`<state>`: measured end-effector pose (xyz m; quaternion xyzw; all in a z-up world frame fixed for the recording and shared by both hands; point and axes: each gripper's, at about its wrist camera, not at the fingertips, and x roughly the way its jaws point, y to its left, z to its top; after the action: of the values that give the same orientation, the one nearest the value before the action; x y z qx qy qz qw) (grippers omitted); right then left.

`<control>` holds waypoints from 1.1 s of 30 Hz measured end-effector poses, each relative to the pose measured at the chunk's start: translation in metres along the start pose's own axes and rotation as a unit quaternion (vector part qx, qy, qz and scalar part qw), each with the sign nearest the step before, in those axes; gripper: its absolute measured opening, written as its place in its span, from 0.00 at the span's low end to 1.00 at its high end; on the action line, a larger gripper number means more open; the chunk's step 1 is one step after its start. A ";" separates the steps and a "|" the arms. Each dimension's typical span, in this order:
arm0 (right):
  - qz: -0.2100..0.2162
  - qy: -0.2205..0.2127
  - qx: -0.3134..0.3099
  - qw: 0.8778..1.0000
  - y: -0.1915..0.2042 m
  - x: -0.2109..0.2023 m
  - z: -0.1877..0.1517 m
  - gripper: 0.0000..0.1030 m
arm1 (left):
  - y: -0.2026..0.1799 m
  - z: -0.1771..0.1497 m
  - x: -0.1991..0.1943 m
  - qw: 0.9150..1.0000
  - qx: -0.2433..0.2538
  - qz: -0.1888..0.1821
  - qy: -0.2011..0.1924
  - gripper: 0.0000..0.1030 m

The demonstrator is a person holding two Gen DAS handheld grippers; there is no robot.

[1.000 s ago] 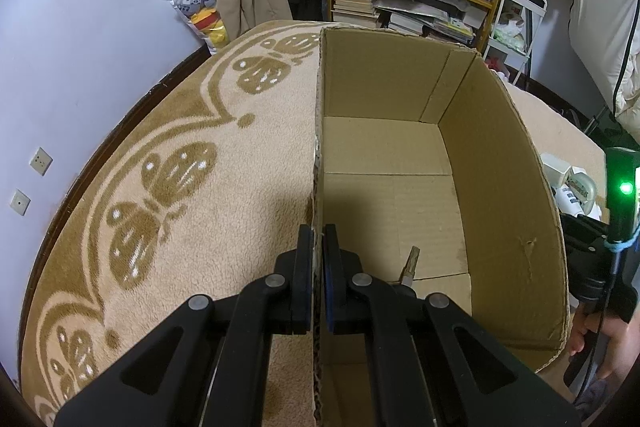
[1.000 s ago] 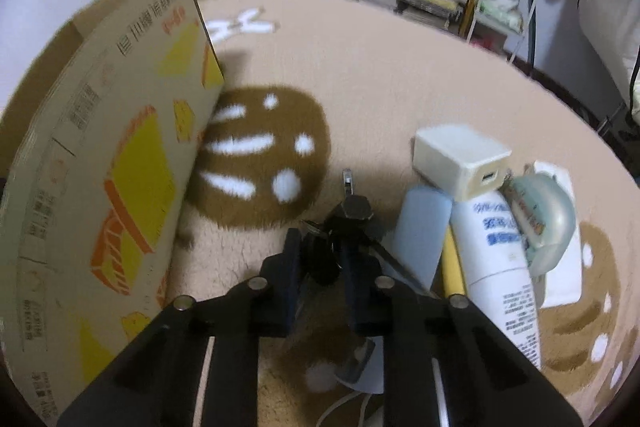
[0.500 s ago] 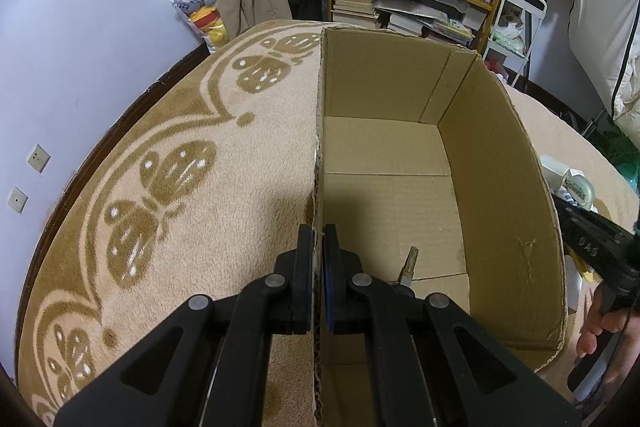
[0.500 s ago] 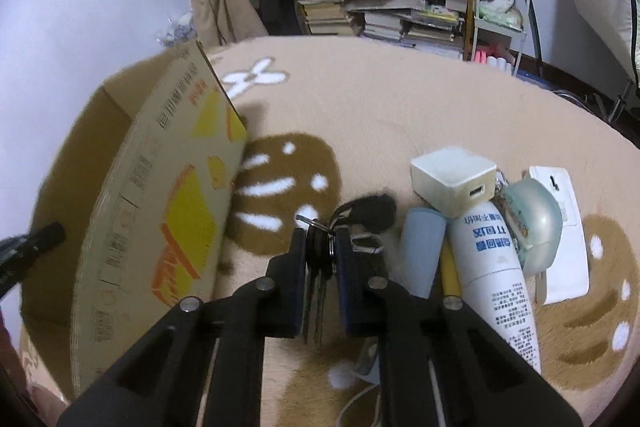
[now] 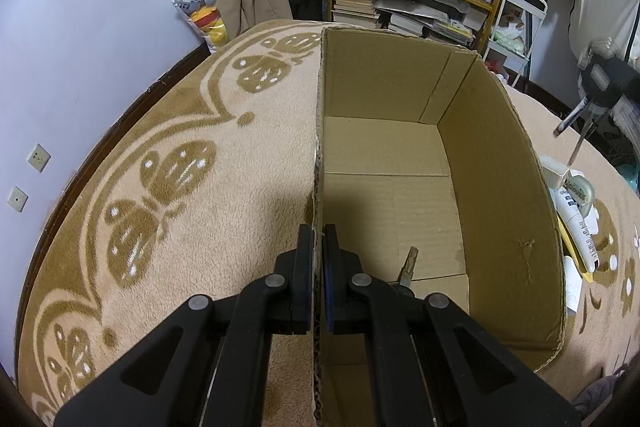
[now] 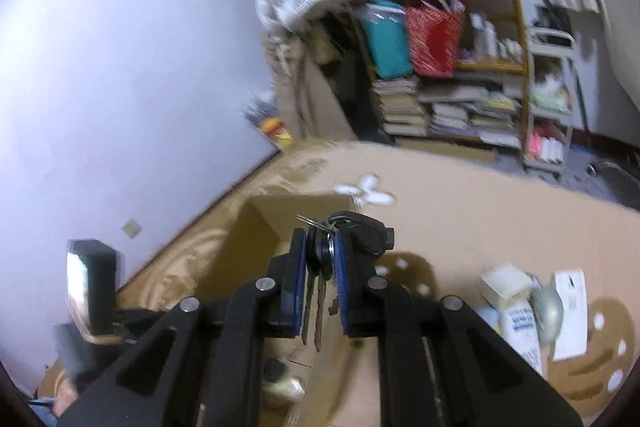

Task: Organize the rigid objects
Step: 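Carry the keys into the box and open the right gripper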

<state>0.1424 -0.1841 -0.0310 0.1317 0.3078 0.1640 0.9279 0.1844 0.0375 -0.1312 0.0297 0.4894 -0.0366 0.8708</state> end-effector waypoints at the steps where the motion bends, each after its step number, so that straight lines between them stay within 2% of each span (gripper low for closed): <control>1: 0.009 -0.001 -0.004 1.000 0.006 -0.001 0.000 0.15 | 0.000 0.000 0.000 1.000 0.000 0.000 0.000 0.04; 4: 0.025 0.012 -0.026 0.999 0.025 0.005 -0.005 0.15 | 0.000 0.000 -0.001 1.000 -0.003 0.000 -0.001 0.04; 14: 0.000 0.103 -0.094 0.990 0.049 0.061 -0.046 0.15 | 0.008 0.001 -0.002 1.000 -0.016 0.001 -0.008 0.04; 21: -0.010 0.108 -0.099 0.989 0.049 0.058 -0.045 0.17 | 0.007 0.000 -0.003 1.000 -0.016 0.001 -0.009 0.04; 22: -0.010 0.108 -0.100 0.989 0.049 0.057 -0.044 0.21 | 0.007 0.000 -0.003 1.000 -0.016 0.002 -0.010 0.04; 24: -0.016 0.104 -0.099 0.990 0.046 0.051 -0.038 0.38 | 0.007 0.000 -0.004 1.000 -0.017 0.001 -0.010 0.04; 25: -0.020 0.100 -0.098 0.990 0.045 0.048 -0.036 0.55 | 0.007 0.000 -0.005 1.000 -0.017 0.001 -0.010 0.04; 26: -0.026 0.093 -0.096 0.991 0.042 0.044 -0.032 0.67 | 0.007 0.000 -0.005 1.000 -0.016 0.002 -0.010 0.04; 28: -0.041 0.079 -0.091 0.992 0.035 0.034 -0.024 0.75 | 0.007 0.000 -0.005 1.000 -0.017 0.002 -0.010 0.04; 31: -0.062 0.071 -0.081 0.992 0.024 0.025 -0.015 0.96 | 0.007 0.000 -0.005 1.000 -0.016 0.002 -0.011 0.04; 33: -0.076 0.066 -0.077 0.992 0.014 0.018 -0.012 1.00 | 0.007 0.000 -0.006 1.000 -0.016 0.002 -0.011 0.04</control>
<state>0.1457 -0.1622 -0.0449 0.0254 0.3642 0.1249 0.9226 0.1824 0.0450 -0.1263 0.0160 0.4799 -0.0272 0.8767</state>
